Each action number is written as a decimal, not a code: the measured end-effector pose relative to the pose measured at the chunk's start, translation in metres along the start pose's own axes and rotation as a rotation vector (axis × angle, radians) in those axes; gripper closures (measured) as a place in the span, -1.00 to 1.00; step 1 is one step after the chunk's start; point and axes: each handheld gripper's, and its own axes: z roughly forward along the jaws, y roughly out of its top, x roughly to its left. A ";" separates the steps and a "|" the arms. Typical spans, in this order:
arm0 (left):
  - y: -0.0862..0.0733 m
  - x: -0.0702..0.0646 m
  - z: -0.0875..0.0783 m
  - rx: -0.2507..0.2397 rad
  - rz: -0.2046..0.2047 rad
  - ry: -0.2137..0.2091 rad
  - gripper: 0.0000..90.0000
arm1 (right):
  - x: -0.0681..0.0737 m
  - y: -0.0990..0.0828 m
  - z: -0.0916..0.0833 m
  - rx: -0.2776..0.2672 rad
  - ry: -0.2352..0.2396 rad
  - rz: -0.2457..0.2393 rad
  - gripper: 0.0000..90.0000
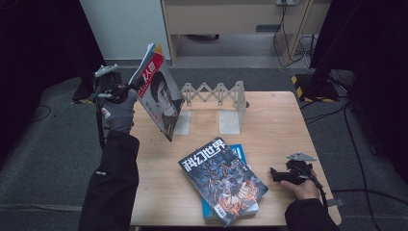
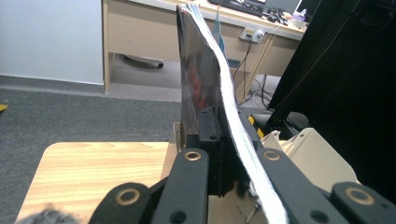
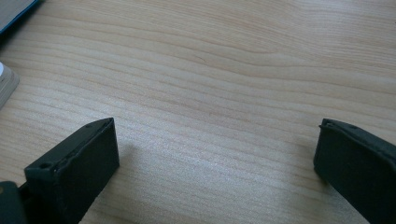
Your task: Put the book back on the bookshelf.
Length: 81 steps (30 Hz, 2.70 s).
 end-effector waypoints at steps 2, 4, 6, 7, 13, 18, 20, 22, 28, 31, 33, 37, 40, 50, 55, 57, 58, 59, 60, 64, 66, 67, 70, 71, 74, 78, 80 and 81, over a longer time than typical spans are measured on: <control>0.000 -0.004 0.003 0.003 0.021 0.013 0.92 | 0.000 0.000 0.000 0.000 0.000 0.001 -0.99; -0.001 -0.010 0.009 0.008 0.044 0.030 0.92 | 0.000 0.000 0.000 -0.001 0.000 -0.001 -0.99; -0.003 -0.014 0.012 0.007 0.060 0.052 0.92 | 0.000 0.000 0.000 -0.001 0.000 -0.002 -0.99; -0.003 -0.014 0.012 0.007 0.060 0.052 0.92 | 0.000 0.000 0.000 -0.001 0.000 -0.002 -0.99; -0.008 -0.028 0.022 0.005 0.121 0.109 0.92 | 0.000 0.000 0.000 -0.001 0.000 -0.002 -0.99; -0.015 -0.038 0.029 -0.003 0.159 0.142 0.92 | 0.000 0.000 0.000 -0.001 0.000 -0.001 -0.99; -0.021 -0.039 0.034 -0.005 0.158 0.159 0.92 | 0.000 0.000 0.000 0.001 0.002 -0.002 -0.99; -0.023 -0.039 0.036 -0.004 0.156 0.162 0.92 | 0.000 0.000 0.000 0.002 0.002 -0.001 -0.99; -0.034 -0.037 0.044 0.006 0.173 0.189 0.92 | 0.000 0.000 0.000 -0.001 0.001 -0.003 -0.99; -0.035 -0.035 0.044 -0.004 0.183 0.206 0.92 | 0.001 0.000 0.001 -0.002 0.003 0.000 -0.99; -0.036 -0.034 0.043 -0.013 0.191 0.220 0.92 | 0.001 0.000 0.001 -0.001 0.003 0.004 -0.99; -0.039 -0.033 0.044 -0.029 0.200 0.240 0.92 | 0.001 0.001 0.001 -0.002 0.003 -0.002 -0.99; -0.044 -0.033 0.046 -0.025 0.203 0.242 0.92 | 0.001 0.001 0.001 -0.003 0.003 -0.005 -0.99; -0.060 -0.025 0.038 -0.024 0.197 0.213 0.91 | 0.001 0.001 0.001 -0.001 0.008 -0.010 -0.99; -0.065 -0.020 0.029 0.013 0.192 0.186 0.89 | 0.002 0.001 0.001 -0.002 0.008 -0.009 -0.99; -0.065 -0.017 0.026 0.031 0.175 0.163 0.89 | 0.002 0.001 0.001 -0.002 0.008 -0.009 -0.99; -0.065 -0.016 0.025 0.039 0.179 0.165 0.89 | 0.002 0.001 0.001 -0.002 0.009 -0.009 -0.99; -0.065 -0.016 0.024 0.046 0.190 0.170 0.88 | 0.002 0.001 0.001 -0.001 0.009 -0.008 -0.99; -0.065 -0.016 0.023 0.054 0.192 0.164 0.87 | 0.002 0.001 0.001 -0.001 0.009 -0.008 -0.99; -0.060 -0.013 0.024 0.073 0.174 0.136 0.76 | 0.002 0.001 0.001 -0.002 0.009 -0.005 -0.99; -0.055 -0.011 0.027 0.084 0.156 0.125 0.71 | 0.002 0.001 0.001 -0.002 0.008 -0.006 -0.99; -0.053 -0.010 0.028 0.088 0.143 0.114 0.69 | 0.002 0.001 0.001 -0.001 0.009 -0.008 -0.99; -0.042 -0.008 0.036 0.142 0.125 0.116 0.63 | 0.002 0.001 0.001 0.000 0.010 -0.006 -0.99; -0.042 -0.008 0.036 0.142 0.125 0.116 0.63 | 0.002 0.001 0.001 -0.001 0.010 -0.008 -0.99; -0.037 -0.007 0.042 0.184 0.116 0.129 0.79 | 0.002 0.001 0.001 -0.001 0.010 -0.004 -0.99; -0.037 -0.009 0.043 0.168 0.125 0.143 0.91 | 0.003 0.001 0.001 0.000 0.012 -0.005 -0.99; -0.039 -0.011 0.043 0.137 0.129 0.162 0.92 | 0.003 0.001 0.001 0.000 0.012 -0.005 -0.99; -0.039 -0.011 0.043 0.137 0.129 0.162 0.92 | 0.003 0.001 0.001 0.000 0.013 -0.004 -0.99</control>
